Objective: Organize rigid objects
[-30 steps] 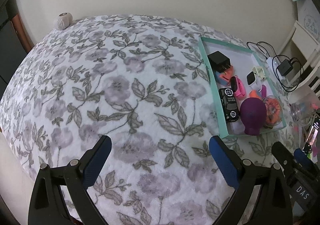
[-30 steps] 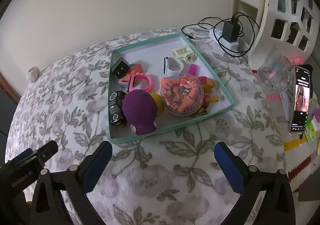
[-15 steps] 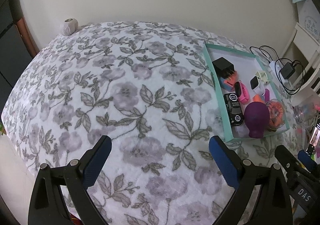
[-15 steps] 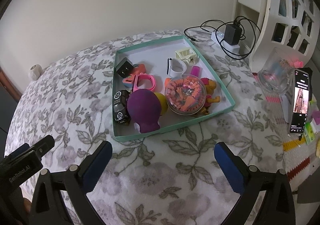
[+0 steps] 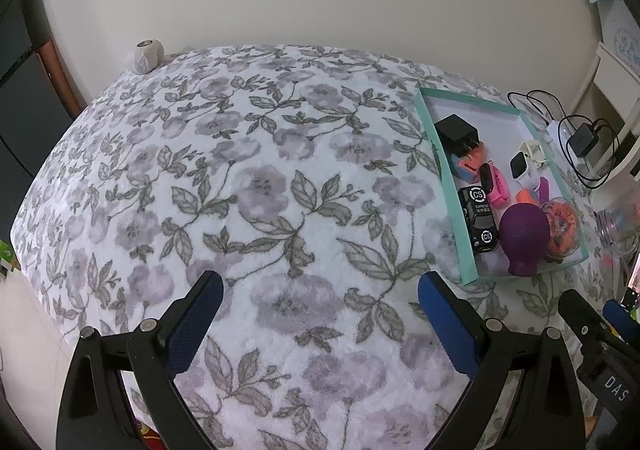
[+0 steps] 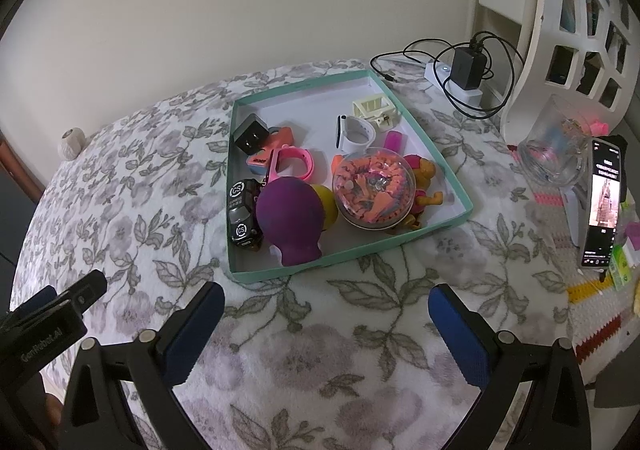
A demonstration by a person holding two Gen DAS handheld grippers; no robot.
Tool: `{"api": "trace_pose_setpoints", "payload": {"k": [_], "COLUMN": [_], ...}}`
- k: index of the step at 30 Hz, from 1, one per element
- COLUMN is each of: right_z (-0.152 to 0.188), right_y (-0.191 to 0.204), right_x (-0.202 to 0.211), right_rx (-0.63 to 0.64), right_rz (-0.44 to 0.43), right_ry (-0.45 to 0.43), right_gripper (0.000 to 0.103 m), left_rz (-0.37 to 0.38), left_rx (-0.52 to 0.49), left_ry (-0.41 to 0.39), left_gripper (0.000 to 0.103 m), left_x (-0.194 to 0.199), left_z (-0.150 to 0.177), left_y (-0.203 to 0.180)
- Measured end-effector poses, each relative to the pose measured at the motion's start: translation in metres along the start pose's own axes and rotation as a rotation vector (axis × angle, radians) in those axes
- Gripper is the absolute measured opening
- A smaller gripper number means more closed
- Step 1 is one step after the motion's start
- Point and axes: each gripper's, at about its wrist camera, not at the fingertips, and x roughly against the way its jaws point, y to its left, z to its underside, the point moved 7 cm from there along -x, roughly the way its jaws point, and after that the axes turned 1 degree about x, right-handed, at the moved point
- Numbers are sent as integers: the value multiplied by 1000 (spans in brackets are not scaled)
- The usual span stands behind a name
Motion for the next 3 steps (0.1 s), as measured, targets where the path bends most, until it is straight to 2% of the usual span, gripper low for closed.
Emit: {"api": "trace_pose_setpoints", "payload": {"k": [3], "right_z": [0], "right_y": [0], "right_x": [-1], "right_rx": [-1], "right_rz": [-1], "right_ry": [1], "right_gripper": [103], "left_rz": [15], "left_rx": [-6], "left_ry": [-6], "left_gripper": [98], "left_x": [1], "left_z": [-1], "left_y": [-2]}}
